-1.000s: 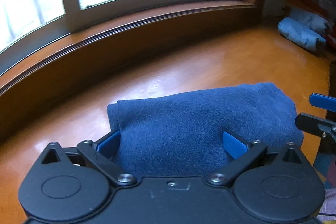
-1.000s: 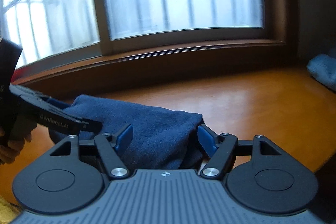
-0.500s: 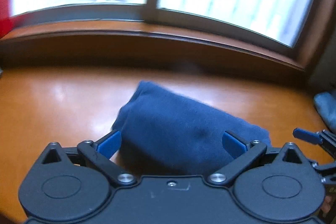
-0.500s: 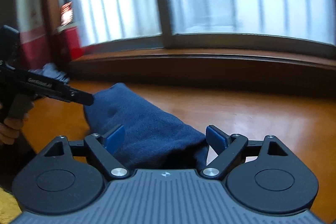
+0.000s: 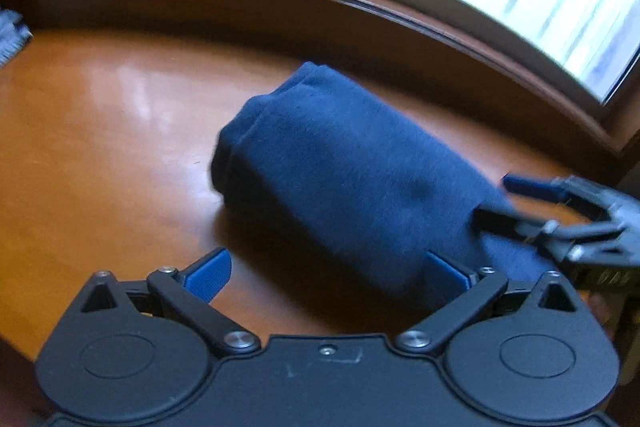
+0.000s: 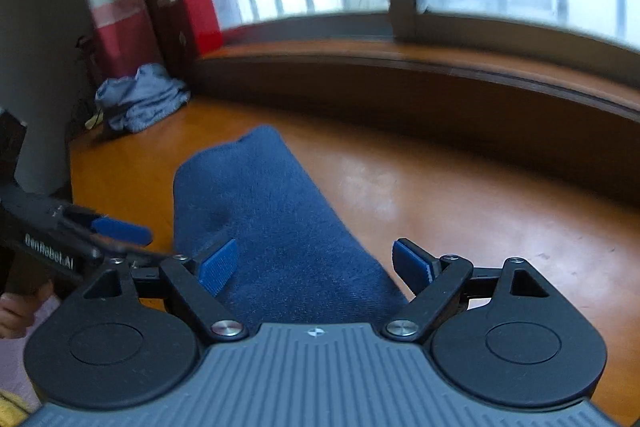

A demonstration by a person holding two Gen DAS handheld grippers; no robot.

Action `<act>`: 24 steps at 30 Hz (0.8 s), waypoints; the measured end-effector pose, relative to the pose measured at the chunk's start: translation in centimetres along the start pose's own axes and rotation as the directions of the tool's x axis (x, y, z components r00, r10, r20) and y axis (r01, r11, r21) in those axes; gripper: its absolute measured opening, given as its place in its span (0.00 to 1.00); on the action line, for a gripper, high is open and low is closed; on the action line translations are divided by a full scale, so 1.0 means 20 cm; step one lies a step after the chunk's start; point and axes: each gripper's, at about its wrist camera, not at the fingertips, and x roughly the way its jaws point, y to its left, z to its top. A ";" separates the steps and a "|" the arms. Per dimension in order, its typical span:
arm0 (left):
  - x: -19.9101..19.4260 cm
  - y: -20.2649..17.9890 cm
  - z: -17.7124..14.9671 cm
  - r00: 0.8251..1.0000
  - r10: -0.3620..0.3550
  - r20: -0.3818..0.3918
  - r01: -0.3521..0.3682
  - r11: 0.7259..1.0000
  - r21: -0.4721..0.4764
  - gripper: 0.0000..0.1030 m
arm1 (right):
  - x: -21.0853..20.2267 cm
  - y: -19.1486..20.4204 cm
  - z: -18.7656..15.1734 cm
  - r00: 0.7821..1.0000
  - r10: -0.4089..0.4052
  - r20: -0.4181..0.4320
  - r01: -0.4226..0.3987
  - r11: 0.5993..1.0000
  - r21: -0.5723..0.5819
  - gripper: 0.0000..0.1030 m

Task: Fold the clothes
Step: 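Lower the bundle beside the folded jeans with both grippers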

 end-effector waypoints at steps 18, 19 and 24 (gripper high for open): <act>0.13 -0.06 0.13 0.995 -0.096 -0.036 0.099 0.989 0.105 0.91 | 0.03 -0.07 -0.05 0.991 0.113 -0.069 -0.105 0.988 0.112 0.69; 0.13 -0.08 0.13 0.993 -0.113 -0.043 0.117 0.986 0.117 0.90 | 0.00 -0.07 -0.07 0.994 0.089 -0.058 -0.081 0.989 0.122 0.67; 0.21 -0.36 0.12 0.977 -0.189 -0.097 0.207 0.951 0.229 0.86 | -0.24 -0.14 -0.18 0.998 -0.058 -0.022 0.061 0.981 0.184 0.64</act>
